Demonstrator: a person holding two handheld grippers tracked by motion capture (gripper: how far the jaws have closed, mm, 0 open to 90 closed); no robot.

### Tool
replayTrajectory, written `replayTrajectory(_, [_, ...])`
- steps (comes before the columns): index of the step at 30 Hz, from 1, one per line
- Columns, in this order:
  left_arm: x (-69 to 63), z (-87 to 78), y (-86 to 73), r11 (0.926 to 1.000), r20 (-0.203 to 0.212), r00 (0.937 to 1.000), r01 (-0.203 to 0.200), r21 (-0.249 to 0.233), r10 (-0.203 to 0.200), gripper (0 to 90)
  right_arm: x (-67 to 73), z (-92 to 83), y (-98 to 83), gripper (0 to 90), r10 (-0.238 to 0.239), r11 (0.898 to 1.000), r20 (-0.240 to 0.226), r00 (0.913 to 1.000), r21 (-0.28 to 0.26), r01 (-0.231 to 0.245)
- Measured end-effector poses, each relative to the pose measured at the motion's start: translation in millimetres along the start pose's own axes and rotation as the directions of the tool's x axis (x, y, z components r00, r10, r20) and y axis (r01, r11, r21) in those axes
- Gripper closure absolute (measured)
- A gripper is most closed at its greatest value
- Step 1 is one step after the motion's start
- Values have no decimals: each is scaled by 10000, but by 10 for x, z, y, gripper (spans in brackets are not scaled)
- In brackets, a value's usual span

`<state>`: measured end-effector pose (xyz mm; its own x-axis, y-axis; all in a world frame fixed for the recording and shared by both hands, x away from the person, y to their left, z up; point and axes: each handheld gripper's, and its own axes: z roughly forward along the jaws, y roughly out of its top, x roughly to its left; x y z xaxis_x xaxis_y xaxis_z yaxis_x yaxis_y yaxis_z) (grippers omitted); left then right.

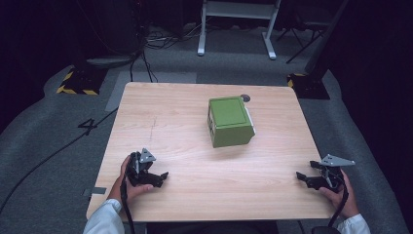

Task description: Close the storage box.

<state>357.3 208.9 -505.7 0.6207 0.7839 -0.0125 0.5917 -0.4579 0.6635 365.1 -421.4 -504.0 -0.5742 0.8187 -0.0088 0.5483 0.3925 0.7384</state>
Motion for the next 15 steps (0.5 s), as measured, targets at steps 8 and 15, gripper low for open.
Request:
replayTrajectory(8, [-2, 0, 0, 10000, -7, 10000, -7, -13, 7, 4, -2, 2, 2, 150, 15, 10000, 2, 10000, 3, -15])
replayTrajectory(15, [0, 0, 1, 10000, -1, 10000, -12, -4, 12, 4, -3, 3, 4, 151, 13, 10000, -6, 10000, 9, -13])
